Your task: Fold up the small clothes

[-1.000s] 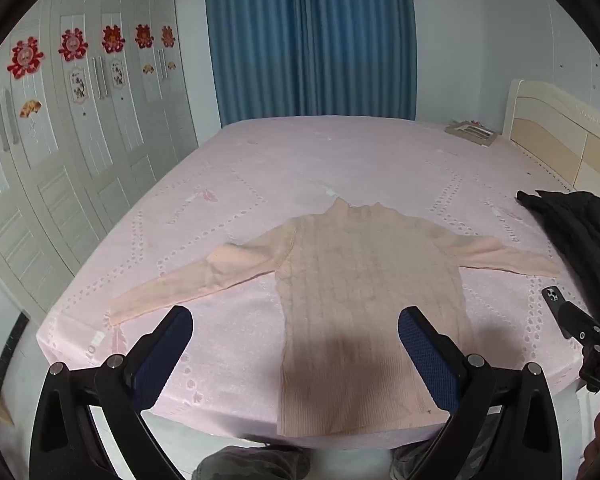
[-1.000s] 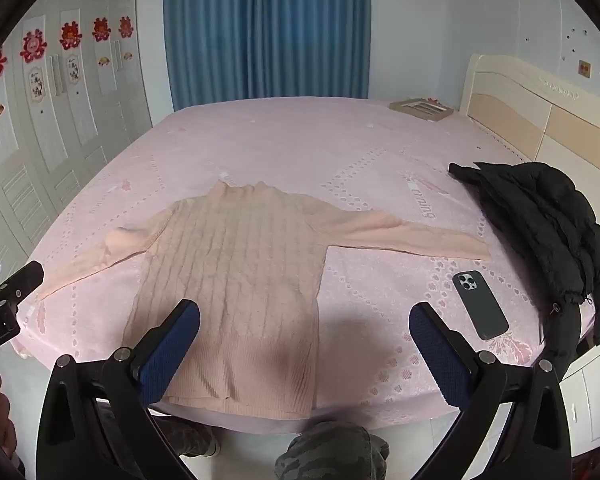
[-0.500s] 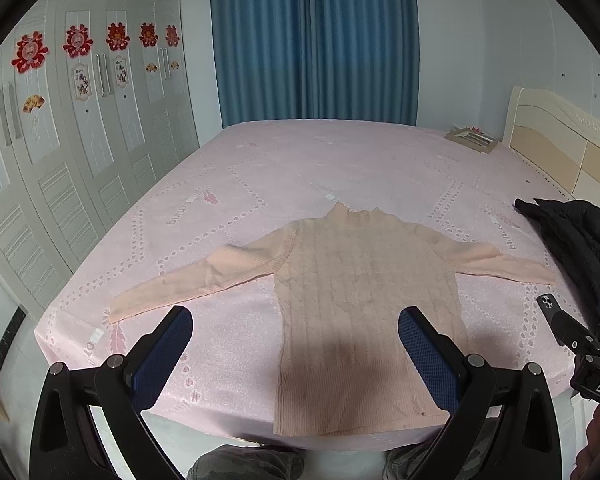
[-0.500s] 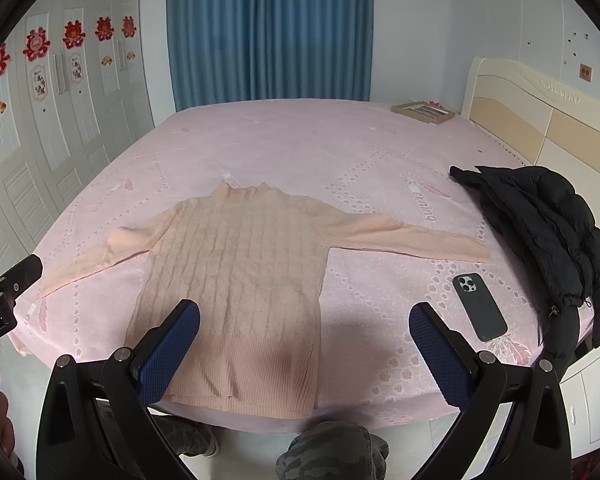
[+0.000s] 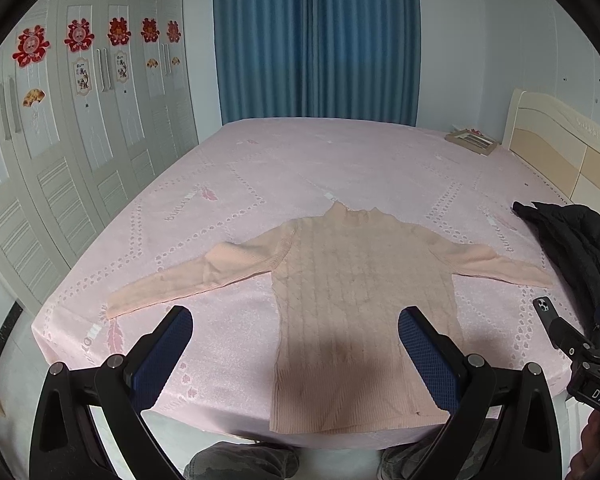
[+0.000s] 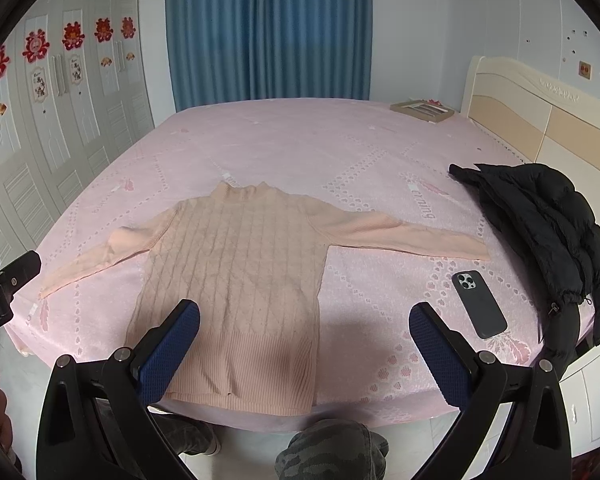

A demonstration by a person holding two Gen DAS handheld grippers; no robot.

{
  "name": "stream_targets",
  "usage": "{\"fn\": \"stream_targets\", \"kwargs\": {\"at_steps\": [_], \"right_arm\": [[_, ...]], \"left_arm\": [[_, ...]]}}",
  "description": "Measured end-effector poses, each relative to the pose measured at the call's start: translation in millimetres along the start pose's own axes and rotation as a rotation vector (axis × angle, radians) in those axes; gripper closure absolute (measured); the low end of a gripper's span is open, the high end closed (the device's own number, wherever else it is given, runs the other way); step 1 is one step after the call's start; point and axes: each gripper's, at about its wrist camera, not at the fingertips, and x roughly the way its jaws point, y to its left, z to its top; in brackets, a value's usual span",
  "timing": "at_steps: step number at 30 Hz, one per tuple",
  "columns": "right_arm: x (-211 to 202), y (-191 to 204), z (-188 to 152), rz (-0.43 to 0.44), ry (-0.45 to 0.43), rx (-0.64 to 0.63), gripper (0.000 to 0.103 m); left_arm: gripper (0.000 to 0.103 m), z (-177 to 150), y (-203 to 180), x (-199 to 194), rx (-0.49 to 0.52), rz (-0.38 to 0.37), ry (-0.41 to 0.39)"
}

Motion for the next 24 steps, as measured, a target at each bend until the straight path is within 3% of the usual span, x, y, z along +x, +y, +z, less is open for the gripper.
{"fn": "stream_targets", "kwargs": {"at_steps": [24], "right_arm": [[-5.9,0.1,2.2,0.010,-0.011,0.001,0.001]], "left_arm": [[0.000,2.4,3.2,-4.7,-0.003,-0.005,-0.017]]}}
